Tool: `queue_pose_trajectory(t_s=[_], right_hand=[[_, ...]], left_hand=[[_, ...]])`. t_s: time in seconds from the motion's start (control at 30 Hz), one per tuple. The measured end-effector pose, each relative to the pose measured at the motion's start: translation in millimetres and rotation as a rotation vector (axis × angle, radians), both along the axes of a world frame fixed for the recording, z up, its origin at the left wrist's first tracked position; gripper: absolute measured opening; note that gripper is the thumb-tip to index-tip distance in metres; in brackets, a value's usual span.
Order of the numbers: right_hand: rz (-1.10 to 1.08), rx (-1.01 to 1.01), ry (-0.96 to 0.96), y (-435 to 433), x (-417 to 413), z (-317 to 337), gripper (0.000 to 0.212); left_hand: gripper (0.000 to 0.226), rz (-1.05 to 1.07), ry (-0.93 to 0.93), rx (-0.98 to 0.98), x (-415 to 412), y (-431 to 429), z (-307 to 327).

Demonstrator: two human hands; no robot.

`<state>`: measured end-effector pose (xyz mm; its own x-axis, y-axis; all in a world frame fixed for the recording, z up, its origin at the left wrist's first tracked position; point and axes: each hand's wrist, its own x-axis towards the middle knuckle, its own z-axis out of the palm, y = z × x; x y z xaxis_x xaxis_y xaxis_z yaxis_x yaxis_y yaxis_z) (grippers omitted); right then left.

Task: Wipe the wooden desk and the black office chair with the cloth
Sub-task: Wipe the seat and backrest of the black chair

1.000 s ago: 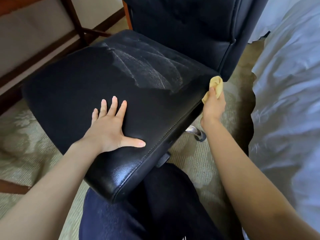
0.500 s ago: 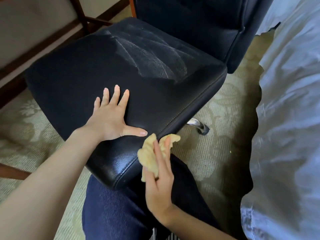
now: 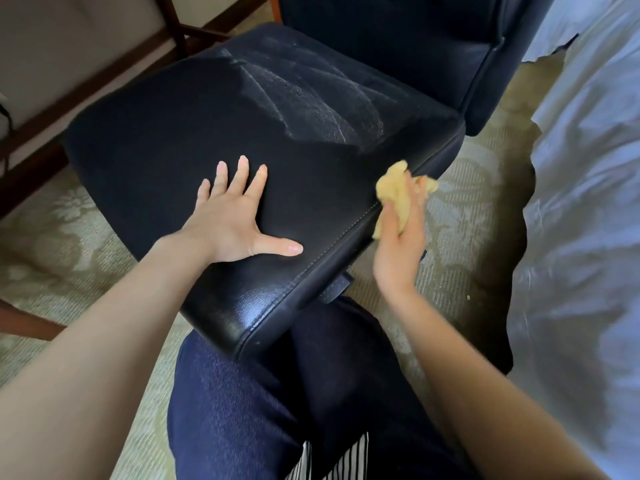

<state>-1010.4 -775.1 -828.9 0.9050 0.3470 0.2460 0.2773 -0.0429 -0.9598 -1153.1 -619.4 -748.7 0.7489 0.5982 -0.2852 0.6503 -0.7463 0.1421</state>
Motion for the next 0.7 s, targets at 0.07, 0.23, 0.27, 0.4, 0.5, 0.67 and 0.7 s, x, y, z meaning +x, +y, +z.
queue_pose_trajectory(t_s=[0.07,0.23,0.27,0.4,0.5,0.67,0.7], right_hand=[[-0.05,-0.021,0.083,9,26,12,0.046],[-0.067,-0.021,0.038,11,18,21,0.042],[-0.032,-0.003,-0.013,7,6,19,0.042],[0.142,-0.063,-0.262,-12,-52,-5,0.043],[0.301,-0.029,-0.574,-22,-87,-19,0.039],[0.561,0.003,-1.097,-18,-126,-31,0.033],[0.596,-0.013,-1.211,-16,-131,-33,0.031]], left_hand=[[0.147,0.0,-0.003,0.003,0,-1,0],[0.145,-0.007,-0.011,0.009,1,-1,-1],[0.144,-0.013,-0.01,0.015,2,-1,-1],[0.144,-0.032,0.013,0.027,1,-1,-1],[0.144,-0.045,0.03,0.025,0,0,1],[0.142,-0.047,0.041,0.005,-5,5,5],[0.141,-0.048,0.038,0.002,-6,6,5]])
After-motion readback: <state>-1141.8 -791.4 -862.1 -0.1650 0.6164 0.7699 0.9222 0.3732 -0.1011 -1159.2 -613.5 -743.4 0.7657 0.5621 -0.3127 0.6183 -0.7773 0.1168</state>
